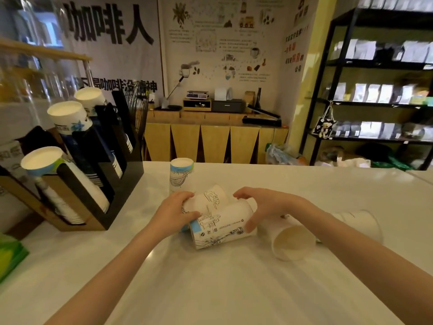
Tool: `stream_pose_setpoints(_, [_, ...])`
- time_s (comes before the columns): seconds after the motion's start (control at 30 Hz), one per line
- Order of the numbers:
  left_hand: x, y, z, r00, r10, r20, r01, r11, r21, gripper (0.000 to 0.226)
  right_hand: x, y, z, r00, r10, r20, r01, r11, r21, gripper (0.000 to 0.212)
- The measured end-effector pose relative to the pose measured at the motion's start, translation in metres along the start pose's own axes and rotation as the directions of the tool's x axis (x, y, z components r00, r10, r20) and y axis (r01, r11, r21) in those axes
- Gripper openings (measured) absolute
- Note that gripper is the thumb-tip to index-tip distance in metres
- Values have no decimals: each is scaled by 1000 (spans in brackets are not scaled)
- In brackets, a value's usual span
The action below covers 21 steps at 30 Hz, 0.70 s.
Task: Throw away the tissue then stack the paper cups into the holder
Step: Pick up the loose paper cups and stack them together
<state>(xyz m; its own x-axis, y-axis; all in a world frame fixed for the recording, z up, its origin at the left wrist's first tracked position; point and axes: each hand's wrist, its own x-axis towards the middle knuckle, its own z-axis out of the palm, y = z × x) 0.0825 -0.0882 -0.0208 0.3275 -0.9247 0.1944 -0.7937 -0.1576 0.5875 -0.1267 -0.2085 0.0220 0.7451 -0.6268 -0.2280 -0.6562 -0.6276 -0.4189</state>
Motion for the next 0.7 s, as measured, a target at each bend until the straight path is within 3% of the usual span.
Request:
stream_pose_setpoints(0.23, [9,-6,0,999,-7,31,6,1000,29,58,12,2,-2,995,-98,29,99,994,-37,76])
stream_pose_setpoints(0.47, [6,-13,3,996,33,80,-50,976,213,78,-2,-4,-51,971,-237,30,219,933,287,73])
stream_pose_setpoints(0.6, [1,-6,4,997,80,7,-80,984,161,80,-12,-2,-80,961,-260,-96,269,793,546,61])
stream_pose_setpoints(0.7, [-3,-2,4,996,55,-68,-56,998,-15,87,-19,-4,-102,932,-202,-300,357,637,683,42])
